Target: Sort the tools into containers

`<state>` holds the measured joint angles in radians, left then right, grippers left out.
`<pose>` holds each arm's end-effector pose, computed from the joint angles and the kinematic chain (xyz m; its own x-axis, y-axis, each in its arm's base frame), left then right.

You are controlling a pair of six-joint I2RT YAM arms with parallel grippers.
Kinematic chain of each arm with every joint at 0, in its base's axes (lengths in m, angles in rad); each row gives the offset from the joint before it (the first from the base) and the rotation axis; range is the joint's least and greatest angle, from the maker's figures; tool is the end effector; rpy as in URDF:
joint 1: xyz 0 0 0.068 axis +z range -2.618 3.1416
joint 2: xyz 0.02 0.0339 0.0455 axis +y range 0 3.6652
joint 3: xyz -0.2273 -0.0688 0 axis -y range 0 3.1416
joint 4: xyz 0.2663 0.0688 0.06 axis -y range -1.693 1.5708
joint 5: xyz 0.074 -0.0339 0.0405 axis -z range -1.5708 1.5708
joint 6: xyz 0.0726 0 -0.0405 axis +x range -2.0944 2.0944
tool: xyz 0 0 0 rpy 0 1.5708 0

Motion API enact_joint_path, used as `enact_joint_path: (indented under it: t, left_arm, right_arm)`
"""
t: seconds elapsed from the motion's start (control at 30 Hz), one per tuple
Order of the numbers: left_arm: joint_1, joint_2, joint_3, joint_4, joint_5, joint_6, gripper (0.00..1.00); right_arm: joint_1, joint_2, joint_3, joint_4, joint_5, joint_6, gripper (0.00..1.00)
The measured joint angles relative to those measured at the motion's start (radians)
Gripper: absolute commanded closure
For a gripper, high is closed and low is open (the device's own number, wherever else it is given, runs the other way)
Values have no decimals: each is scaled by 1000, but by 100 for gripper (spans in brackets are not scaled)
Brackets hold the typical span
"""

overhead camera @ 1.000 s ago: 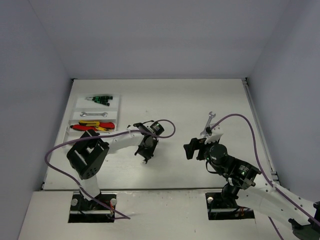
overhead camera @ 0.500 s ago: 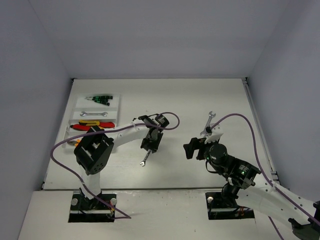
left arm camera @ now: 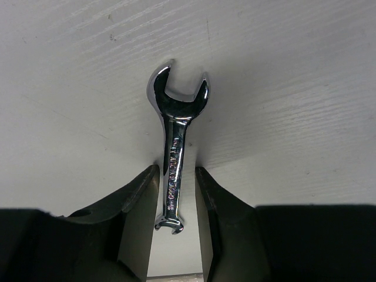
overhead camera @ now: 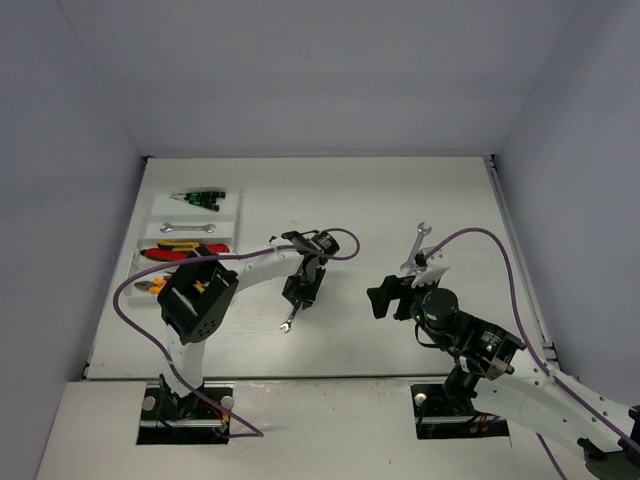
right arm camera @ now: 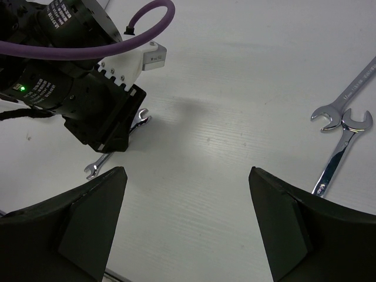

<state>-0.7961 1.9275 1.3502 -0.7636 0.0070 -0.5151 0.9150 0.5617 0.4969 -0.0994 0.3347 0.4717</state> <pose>0.2715 -0.2781 0.0887 -0.9453 0.2615 -0.1949 0.2873 0.9505 -0.1182 0.1640 0.1740 0.2539 -0.3392 0.2630 -0.9032 -0.4455 0.8007 0.4005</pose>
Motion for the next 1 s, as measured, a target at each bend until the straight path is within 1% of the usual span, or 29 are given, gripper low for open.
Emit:
enact_joint_path:
  t: [0.2, 0.27, 0.43, 0.47, 0.53, 0.83, 0.9, 1.0]
  left_arm:
    - [9, 1, -4, 3, 34, 10, 73]
    - [15, 1, -6, 2, 50, 14, 75]
    - [34, 2, -9, -4, 81, 31, 89]
    - [39, 2, -9, -6, 88, 34, 97]
    - [44, 2, -10, -10, 100, 39, 100]
    - [67, 12, 11, -32, 128, 41, 100]
    - [88, 12, 16, -33, 133, 36, 100]
    - [149, 8, 41, -34, 140, 16, 100]
  right_arm:
    - [0, -1, 0, 0, 0, 0, 17]
    - [0, -1, 0, 0, 0, 0, 17]
    - [0, -1, 0, 0, 0, 2, 17]
    - [0, 0, 0, 0, 0, 3, 17]
    - [0, 1, 0, 0, 0, 3, 17]
    - [0, 3, 0, 0, 0, 4, 17]
    - [0, 3, 0, 0, 0, 4, 17]
    - [0, 3, -1, 0, 1, 9, 17]
